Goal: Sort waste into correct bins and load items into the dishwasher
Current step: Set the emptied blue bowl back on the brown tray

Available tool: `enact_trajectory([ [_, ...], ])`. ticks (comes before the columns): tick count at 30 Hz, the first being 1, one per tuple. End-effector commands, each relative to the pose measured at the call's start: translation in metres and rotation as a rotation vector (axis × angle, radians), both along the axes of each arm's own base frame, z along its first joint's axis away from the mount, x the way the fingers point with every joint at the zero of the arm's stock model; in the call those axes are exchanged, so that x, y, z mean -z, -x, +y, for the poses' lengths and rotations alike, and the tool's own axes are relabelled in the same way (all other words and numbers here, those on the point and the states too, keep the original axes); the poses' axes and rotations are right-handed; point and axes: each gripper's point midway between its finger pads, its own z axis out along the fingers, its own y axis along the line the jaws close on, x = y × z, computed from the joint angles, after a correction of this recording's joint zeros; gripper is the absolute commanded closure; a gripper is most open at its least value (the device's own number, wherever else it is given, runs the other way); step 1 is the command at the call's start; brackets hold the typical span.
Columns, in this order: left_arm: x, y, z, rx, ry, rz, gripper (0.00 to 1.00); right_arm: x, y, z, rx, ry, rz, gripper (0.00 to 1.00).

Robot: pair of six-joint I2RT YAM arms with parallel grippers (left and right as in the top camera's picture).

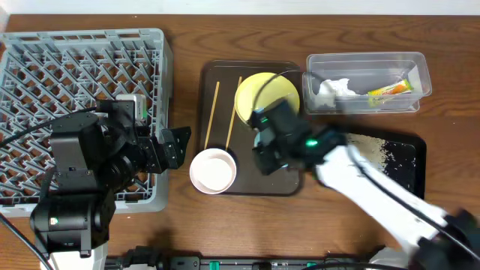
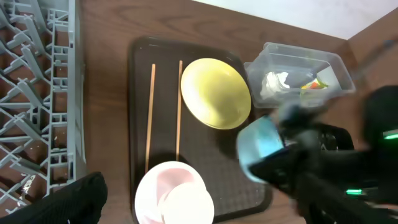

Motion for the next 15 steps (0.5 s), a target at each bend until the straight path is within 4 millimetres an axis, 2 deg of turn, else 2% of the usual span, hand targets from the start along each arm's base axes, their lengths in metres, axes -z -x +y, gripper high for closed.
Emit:
enact_trajectory([
  [1,-0.008,0.001,-0.004,0.022,0.003,-0.023,0.02,0.03,-0.012,-0.014,0.148,0.13,-0.01,0.99],
  [5,-0.008,0.001,-0.004,0.022,0.003,-0.024,0.02,0.047,-0.006,-0.005,0.116,0.113,0.053,0.97],
  [6,-0.008,0.001,-0.004,0.022,0.003,-0.023,0.02,0.047,-0.006,-0.004,0.113,0.112,0.054,0.92],
  [9,-0.008,0.001,-0.004,0.022,0.003,-0.024,0.02,0.042,-0.006,-0.004,0.112,0.102,0.045,0.61],
  [10,-0.008,0.001,-0.004,0.022,0.003,-0.024,0.02,0.039,-0.007,-0.003,0.11,0.096,0.037,0.55],
  [13,-0.008,0.001,-0.004,0.022,0.003,-0.024,0.02,0.018,-0.009,-0.003,0.111,0.064,0.004,0.39],
  [15,-0.009,0.002,-0.007,0.024,0.032,-0.013,0.02,-0.003,-0.011,-0.005,0.114,0.034,-0.029,0.33],
])
